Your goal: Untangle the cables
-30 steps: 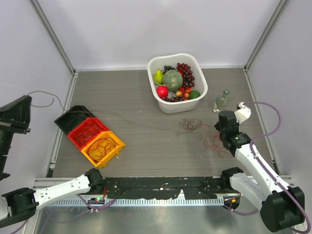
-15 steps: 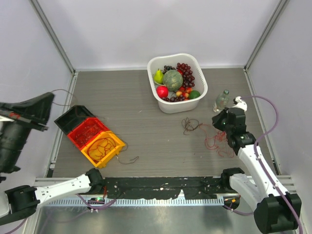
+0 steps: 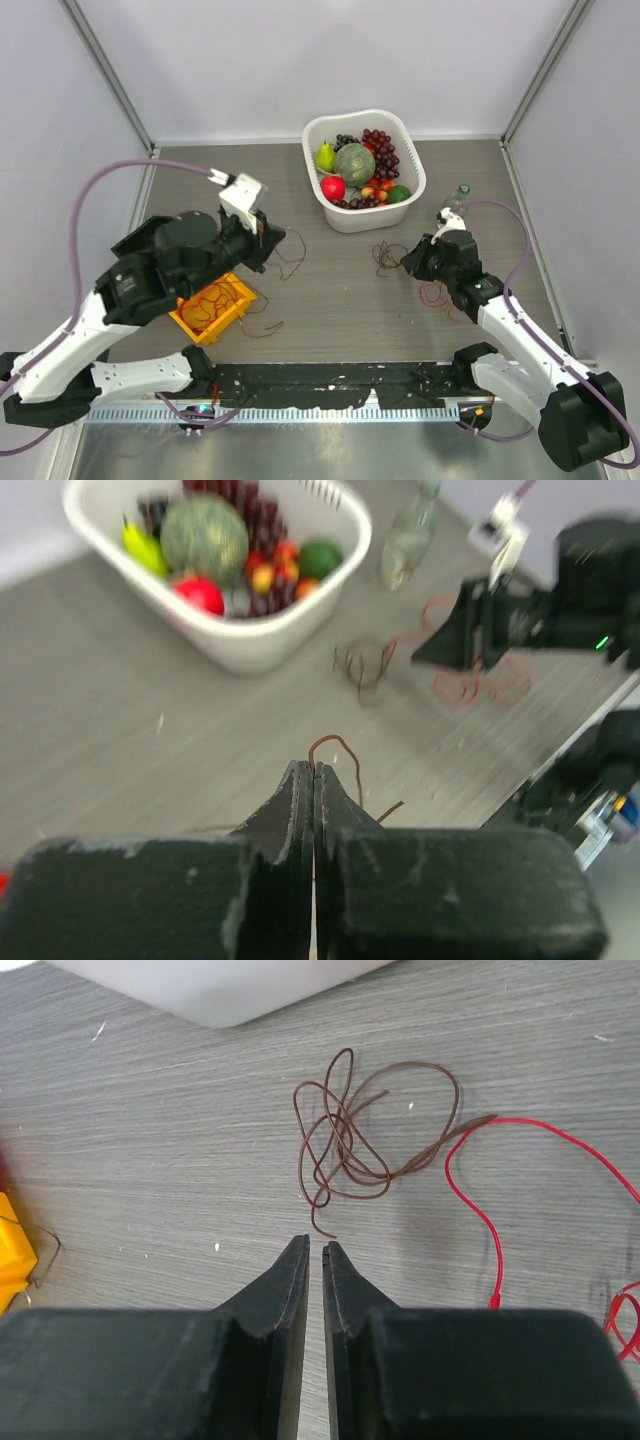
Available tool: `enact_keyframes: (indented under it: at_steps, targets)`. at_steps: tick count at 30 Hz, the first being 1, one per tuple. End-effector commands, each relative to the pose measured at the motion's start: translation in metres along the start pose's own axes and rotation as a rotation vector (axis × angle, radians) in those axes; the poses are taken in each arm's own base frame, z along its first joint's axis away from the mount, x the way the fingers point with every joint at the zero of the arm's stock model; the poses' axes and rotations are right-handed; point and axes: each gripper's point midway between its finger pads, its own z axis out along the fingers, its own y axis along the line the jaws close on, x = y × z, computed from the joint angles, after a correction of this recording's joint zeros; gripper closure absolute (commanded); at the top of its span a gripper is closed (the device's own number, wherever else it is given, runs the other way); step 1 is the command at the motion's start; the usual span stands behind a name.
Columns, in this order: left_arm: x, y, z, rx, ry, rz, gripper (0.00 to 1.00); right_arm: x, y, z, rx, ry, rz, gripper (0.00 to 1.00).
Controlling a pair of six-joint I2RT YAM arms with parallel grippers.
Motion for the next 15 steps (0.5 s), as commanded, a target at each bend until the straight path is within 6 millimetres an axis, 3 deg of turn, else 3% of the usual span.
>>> enact_keyframes:
  at_steps: [1, 4, 6, 9, 11, 15]
  targets:
    - [0.074, 0.008, 0.004, -0.040, 0.175, -0.049, 1.00, -0.010, 0.001, -0.001, -0.010, -0.058, -0.033, 0.84]
    - [0.147, 0.004, 0.007, -0.017, 0.385, -0.056, 1.00, -0.004, -0.003, 0.003, 0.003, -0.039, -0.040, 0.84]
    - [0.195, 0.012, 0.005, -0.052, 0.522, -0.042, 1.00, 0.000, -0.005, 0.005, 0.003, -0.028, -0.040, 0.84]
    - [0.241, 0.024, 0.008, -0.141, 0.610, -0.057, 0.99, 0.002, -0.003, 0.009, -0.014, -0.024, -0.034, 0.84]
    - [0.258, 0.018, 0.017, -0.133, 0.632, -0.087, 0.99, 0.003, -0.001, 0.010, -0.029, -0.022, -0.031, 0.84]
    - [0.286, 0.048, 0.021, -0.344, 0.703, -0.046, 1.00, 0.005, -0.001, 0.008, -0.029, -0.012, -0.034, 0.84]
